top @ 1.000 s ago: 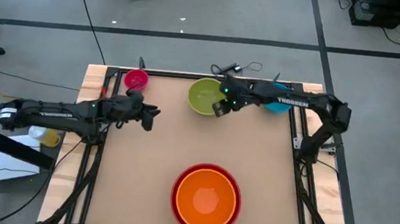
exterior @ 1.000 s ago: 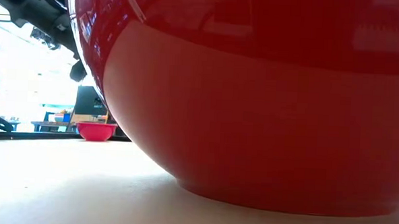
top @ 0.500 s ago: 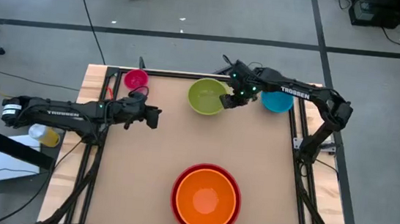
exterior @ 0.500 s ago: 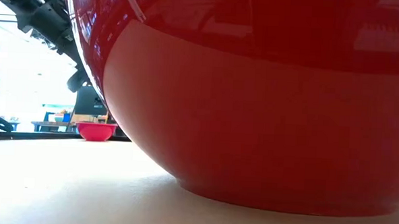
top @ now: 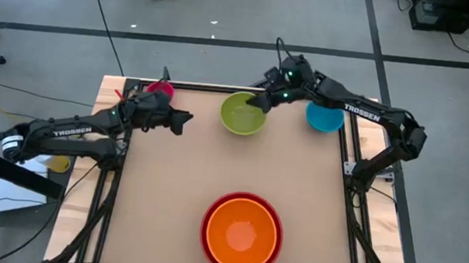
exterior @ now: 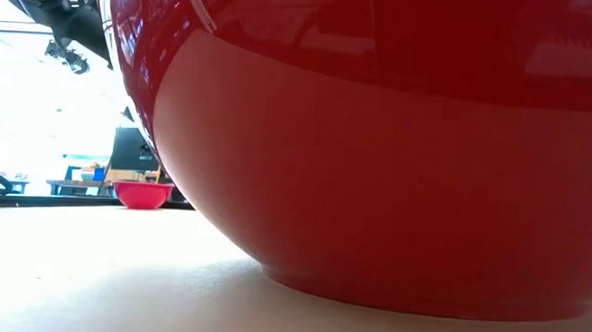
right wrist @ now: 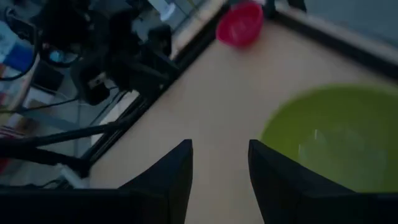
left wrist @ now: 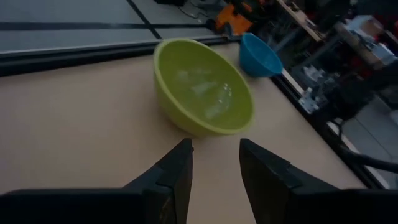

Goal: Nest bowls inside each other
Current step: Stack the green bowl on top of the orange bowl

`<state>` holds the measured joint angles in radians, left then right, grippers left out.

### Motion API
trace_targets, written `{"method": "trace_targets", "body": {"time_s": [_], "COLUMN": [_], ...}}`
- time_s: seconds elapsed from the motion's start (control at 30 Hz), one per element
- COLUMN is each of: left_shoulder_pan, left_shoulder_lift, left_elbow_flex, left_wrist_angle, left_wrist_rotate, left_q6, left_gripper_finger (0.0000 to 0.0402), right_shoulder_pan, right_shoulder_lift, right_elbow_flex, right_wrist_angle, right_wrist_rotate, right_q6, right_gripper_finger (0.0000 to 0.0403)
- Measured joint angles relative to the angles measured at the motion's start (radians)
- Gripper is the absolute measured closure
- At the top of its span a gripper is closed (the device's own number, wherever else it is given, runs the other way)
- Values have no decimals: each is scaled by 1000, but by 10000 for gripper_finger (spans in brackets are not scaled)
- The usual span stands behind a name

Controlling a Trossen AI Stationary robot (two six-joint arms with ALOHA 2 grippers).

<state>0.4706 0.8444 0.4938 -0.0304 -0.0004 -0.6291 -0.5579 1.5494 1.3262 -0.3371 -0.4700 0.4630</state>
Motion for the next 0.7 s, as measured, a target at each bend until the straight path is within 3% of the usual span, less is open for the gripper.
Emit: {"method": "trace_targets", "body": {"time_s": [0.13,0.27,0.43,0.63,0.7], "left_shoulder_pan": [25,26,25,25,25], "left_shoulder_lift": [0,0,0,5,19], "left_elbow_flex": [0,0,0,0,0], "left_wrist_angle": [4,10,3,-11,-13], "left_wrist_rotate": [26,25,24,19,18], "left_q6": [-28,-48,-49,-33,-26], "left_gripper_finger": [276,277,278,278,278], "right_shoulder_pan": [-19,-66,-99,-95,-79], "right_shoulder_lift": [0,1,-2,3,17], "right_elbow_flex": [2,0,-1,-1,0], "right_wrist_angle": [-16,-217,-456,-384,-351], "right_wrist_rotate": [96,91,145,144,226], "right_q6": [0,55,-12,37,88], "right_gripper_finger": [243,243,242,242,242]}}
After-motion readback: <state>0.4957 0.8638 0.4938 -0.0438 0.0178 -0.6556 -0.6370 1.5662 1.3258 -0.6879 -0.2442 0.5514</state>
